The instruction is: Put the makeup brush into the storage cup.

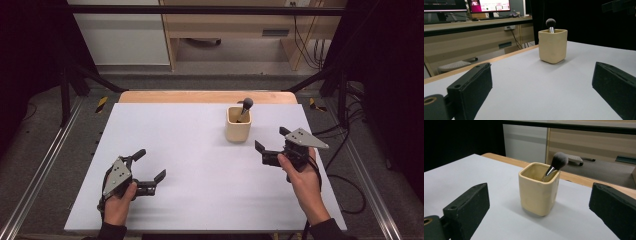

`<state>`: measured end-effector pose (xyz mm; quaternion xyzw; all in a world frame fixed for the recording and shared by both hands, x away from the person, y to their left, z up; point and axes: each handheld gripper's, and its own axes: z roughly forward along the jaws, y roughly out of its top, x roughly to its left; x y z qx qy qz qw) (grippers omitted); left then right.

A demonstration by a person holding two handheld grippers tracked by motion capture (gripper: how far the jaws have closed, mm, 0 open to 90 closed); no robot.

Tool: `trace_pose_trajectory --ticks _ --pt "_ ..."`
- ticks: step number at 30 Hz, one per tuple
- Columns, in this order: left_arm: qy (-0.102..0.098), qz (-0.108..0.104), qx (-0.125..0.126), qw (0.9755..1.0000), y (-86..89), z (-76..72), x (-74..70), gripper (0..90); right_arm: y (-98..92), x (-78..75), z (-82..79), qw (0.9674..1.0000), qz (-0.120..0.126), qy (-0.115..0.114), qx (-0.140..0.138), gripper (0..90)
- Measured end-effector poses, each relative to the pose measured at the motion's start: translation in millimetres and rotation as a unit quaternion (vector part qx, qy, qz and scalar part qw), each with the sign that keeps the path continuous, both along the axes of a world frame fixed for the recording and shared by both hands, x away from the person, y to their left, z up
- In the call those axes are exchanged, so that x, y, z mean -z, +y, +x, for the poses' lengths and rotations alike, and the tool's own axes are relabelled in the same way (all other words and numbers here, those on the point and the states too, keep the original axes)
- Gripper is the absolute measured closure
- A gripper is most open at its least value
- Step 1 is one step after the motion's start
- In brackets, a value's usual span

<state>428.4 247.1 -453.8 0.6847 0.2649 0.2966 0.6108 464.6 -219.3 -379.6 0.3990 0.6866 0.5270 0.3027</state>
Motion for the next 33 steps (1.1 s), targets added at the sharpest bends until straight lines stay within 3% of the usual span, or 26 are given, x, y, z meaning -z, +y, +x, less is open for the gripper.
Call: trace_pose_trajectory --ticks 22,33 --pt "0.001 0.003 0.004 1.0 -1.8 -0.4 0.5 2.5 -20.4 15.0 -14.4 0.9999 0.002 0.005 0.014 4.4" --pt "0.0 0.006 0.006 1.0 -2.8 -1.7 0.2 2.6 -26.8 22.2 -22.6 0.9998 0.0 -0.005 0.017 4.9"
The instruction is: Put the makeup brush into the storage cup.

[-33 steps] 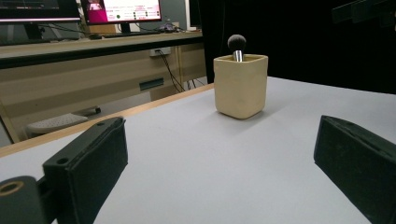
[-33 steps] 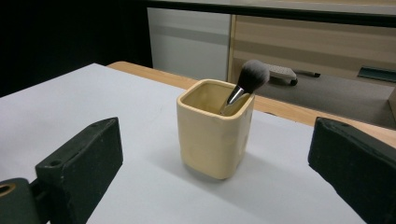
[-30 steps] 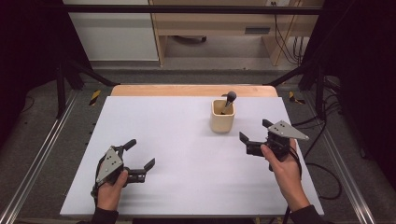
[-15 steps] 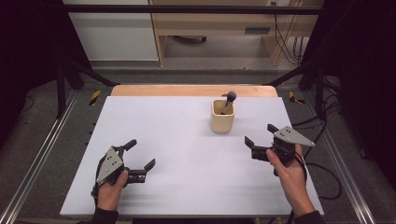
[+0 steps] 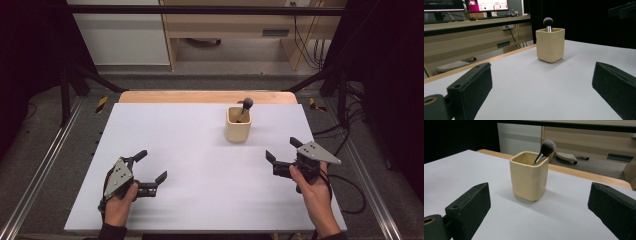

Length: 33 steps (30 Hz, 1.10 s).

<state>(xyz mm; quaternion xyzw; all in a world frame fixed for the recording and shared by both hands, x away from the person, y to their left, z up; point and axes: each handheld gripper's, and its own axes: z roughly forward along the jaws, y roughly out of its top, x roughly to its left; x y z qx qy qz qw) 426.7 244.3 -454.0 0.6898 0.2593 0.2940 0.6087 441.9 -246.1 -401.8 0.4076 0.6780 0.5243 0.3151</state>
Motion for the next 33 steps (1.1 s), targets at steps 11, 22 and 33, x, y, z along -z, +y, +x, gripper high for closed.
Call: trace_pose_trajectory --ticks 11,22,33 --pt "0.001 0.0 0.0 1.0 0.2 0.3 0.5 2.6 -8.7 13.2 -7.3 0.9999 0.008 -0.004 0.006 5.2" --pt "0.002 0.0 0.001 1.0 0.3 0.1 0.4 2.6 -17.8 22.1 -16.1 0.9998 0.013 -0.004 0.011 5.4" --pt "0.003 0.003 0.003 1.0 0.0 0.1 0.7 2.1 -27.2 35.8 -23.3 0.9997 0.02 -0.003 0.016 5.3"
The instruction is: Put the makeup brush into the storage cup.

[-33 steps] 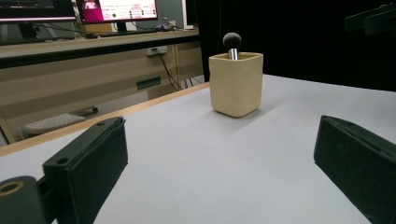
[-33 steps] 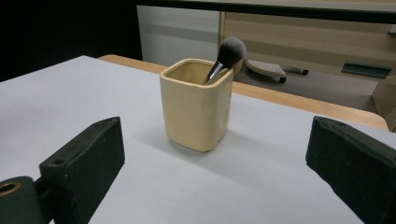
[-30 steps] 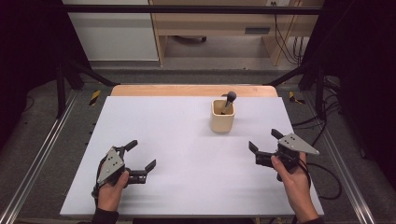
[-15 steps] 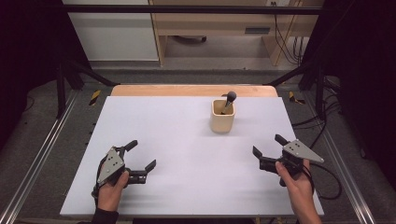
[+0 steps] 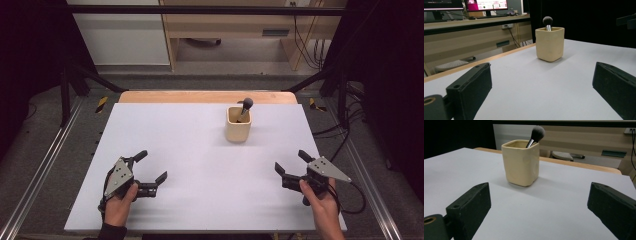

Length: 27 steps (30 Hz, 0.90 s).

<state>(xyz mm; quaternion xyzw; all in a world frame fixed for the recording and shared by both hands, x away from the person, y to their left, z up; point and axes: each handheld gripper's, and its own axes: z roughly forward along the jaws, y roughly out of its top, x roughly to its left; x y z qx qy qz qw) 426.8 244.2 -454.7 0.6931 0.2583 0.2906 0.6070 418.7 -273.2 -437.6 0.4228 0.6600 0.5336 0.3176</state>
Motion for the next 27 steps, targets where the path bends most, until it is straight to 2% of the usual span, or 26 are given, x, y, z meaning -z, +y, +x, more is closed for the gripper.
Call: trace_pose_trajectory --ticks 14,27 --pt "0.002 -0.001 0.001 1.0 0.1 0.1 0.4 2.0 4.1 12.7 0.6 0.9996 -0.008 -0.017 -0.022 5.0" --pt "0.002 -0.002 0.002 1.0 0.6 0.1 0.3 2.0 13.7 22.9 7.3 0.9991 -0.007 -0.023 -0.034 5.0"
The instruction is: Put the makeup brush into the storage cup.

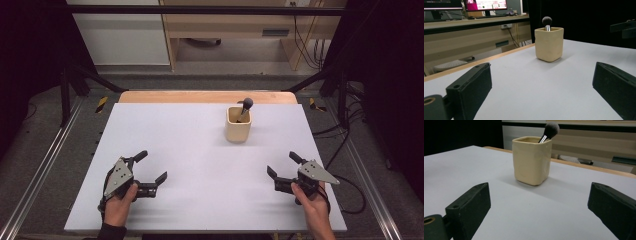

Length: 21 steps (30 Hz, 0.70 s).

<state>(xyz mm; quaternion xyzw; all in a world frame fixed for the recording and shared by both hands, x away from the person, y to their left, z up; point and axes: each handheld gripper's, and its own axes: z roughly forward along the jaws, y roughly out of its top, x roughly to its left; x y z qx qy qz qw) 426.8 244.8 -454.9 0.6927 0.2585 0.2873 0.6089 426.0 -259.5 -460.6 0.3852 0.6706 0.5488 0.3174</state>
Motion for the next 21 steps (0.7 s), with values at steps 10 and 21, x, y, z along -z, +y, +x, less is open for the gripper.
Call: trace_pose_trajectory --ticks 10,21 --pt "0.0 -0.001 -0.001 1.0 0.5 0.5 0.5 1.9 4.4 4.7 2.7 1.0 -0.007 -0.003 -0.005 4.9" --pt "0.001 -0.002 -0.001 1.0 1.5 0.9 0.7 1.9 8.9 7.0 5.1 0.9999 0.01 -0.007 -0.009 5.0"
